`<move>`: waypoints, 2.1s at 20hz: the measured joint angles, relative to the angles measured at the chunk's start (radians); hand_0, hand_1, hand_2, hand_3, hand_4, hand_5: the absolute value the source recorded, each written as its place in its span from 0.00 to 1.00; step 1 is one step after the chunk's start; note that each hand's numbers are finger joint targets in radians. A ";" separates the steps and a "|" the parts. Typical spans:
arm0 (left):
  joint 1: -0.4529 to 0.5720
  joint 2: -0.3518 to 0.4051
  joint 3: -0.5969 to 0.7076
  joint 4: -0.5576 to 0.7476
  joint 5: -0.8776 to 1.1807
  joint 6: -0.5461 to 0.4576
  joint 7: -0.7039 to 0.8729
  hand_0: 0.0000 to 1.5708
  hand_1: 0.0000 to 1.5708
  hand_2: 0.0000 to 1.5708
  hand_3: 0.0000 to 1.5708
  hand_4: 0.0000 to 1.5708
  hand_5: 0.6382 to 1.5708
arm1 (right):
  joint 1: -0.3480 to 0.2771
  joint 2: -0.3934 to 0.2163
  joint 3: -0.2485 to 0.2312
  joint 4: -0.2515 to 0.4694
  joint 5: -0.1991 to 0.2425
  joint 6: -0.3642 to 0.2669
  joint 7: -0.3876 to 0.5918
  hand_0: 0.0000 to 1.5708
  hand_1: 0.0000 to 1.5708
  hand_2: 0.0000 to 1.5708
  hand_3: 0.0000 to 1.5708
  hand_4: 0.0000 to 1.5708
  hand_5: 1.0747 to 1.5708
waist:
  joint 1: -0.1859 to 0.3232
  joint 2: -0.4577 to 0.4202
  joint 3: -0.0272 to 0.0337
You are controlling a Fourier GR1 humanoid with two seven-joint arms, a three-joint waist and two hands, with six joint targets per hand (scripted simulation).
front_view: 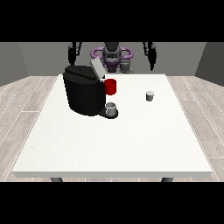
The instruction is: Insert the coffee pod into the coffee machine and close the lid
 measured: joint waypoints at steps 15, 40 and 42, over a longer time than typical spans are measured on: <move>-0.159 0.219 0.156 0.190 0.016 -0.172 -0.131 0.00 0.00 0.00 0.00 0.00 1.00 | -0.039 0.080 -0.048 -0.032 0.007 -0.113 -0.049 0.00 0.00 0.00 0.00 0.11 1.00 | -0.078 0.058 -0.0038; -0.487 0.337 0.156 0.743 -0.204 -0.165 -0.193 0.14 0.14 0.34 0.14 0.00 1.00 | -0.151 0.096 -0.024 0.007 0.028 -0.162 -0.031 0.00 0.00 0.00 0.00 0.25 1.00 | -0.130 0.214 -0.0039; -0.500 0.334 0.147 0.766 -0.226 -0.159 -0.197 0.41 0.41 0.46 0.22 0.00 1.00 | -0.164 0.089 -0.036 0.035 0.029 -0.165 -0.024 0.00 0.00 0.00 0.00 0.27 1.00 | -0.121 0.212 -0.0040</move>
